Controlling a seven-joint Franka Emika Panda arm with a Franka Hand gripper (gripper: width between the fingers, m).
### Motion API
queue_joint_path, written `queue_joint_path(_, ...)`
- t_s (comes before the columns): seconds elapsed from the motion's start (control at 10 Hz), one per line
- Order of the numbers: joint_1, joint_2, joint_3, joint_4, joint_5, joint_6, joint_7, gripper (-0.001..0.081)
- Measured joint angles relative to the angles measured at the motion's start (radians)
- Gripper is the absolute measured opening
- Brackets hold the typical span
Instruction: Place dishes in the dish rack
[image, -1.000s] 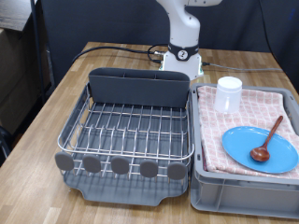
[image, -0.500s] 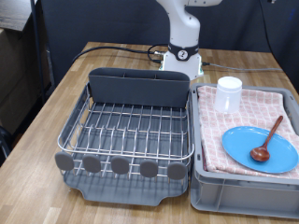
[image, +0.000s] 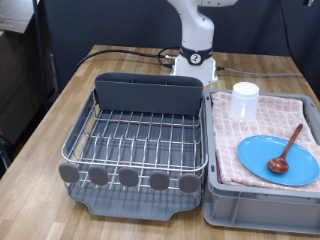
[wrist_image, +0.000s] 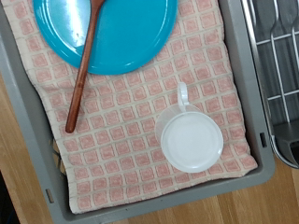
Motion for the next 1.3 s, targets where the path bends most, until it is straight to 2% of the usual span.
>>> queue_joint_path(0.3, 0.000, 0.033, 0.052, 0.074, -0.046, -0.085, 0.099, 0.0803)
queue_joint_path(0.8, 0.000, 0.182, 0.152, 0.229, -0.150, -0.188, 0.283, 0.0803)
queue_joint_path(0.9, 0.000, 0.212, 0.164, 0.239, -0.168, -0.174, 0.323, 0.0803)
queue_joint_path(1.0, 0.000, 0.234, 0.171, 0.233, -0.188, -0.125, 0.349, 0.0803)
queue_joint_path(1.3, 0.000, 0.282, 0.184, 0.174, -0.261, 0.019, 0.435, 0.0803)
